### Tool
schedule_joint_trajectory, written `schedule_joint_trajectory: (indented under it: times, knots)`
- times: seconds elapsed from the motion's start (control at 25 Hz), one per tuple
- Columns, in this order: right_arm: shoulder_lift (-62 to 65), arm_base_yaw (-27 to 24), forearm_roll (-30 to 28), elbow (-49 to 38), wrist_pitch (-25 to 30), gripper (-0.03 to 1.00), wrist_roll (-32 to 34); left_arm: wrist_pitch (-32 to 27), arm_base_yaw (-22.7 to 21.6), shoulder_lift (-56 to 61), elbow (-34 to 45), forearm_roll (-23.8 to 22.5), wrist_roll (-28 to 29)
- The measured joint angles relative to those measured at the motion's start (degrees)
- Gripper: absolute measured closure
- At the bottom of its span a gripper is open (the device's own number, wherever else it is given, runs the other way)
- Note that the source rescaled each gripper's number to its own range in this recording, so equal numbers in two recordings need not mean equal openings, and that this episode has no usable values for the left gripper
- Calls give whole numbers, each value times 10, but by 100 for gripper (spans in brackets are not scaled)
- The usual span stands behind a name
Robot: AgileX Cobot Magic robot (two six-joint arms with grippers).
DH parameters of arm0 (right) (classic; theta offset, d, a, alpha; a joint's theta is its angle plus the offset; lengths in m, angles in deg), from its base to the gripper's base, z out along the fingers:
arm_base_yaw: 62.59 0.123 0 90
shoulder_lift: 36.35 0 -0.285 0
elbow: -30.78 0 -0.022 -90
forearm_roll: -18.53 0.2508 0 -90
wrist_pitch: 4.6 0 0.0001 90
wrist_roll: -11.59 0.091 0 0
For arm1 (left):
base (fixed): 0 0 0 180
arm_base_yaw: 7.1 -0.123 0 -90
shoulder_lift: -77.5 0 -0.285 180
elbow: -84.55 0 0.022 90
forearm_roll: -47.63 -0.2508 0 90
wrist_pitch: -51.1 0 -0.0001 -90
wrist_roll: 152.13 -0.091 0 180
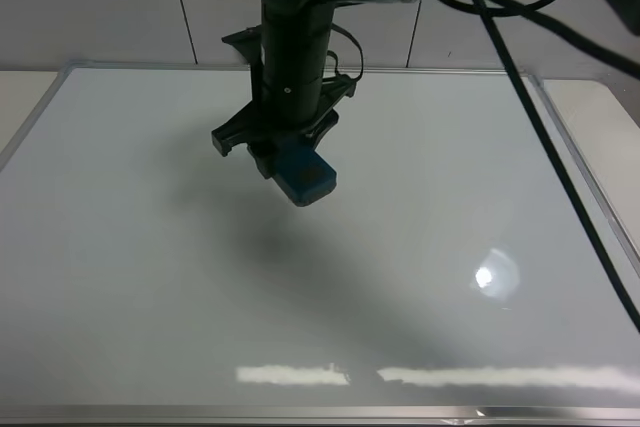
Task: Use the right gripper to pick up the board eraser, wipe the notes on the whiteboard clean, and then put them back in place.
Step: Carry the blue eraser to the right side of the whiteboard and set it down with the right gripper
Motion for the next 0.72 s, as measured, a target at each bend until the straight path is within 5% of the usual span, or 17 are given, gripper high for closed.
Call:
schedule_joint_trajectory:
  times: [0.24,0.72]
  knots:
    - [77,-41,-13,-87,-5,96,12,0,0,0,0,0,0]
    - [362,-194,-17,-482,-133,96,28,0,0,0,0,0,0]
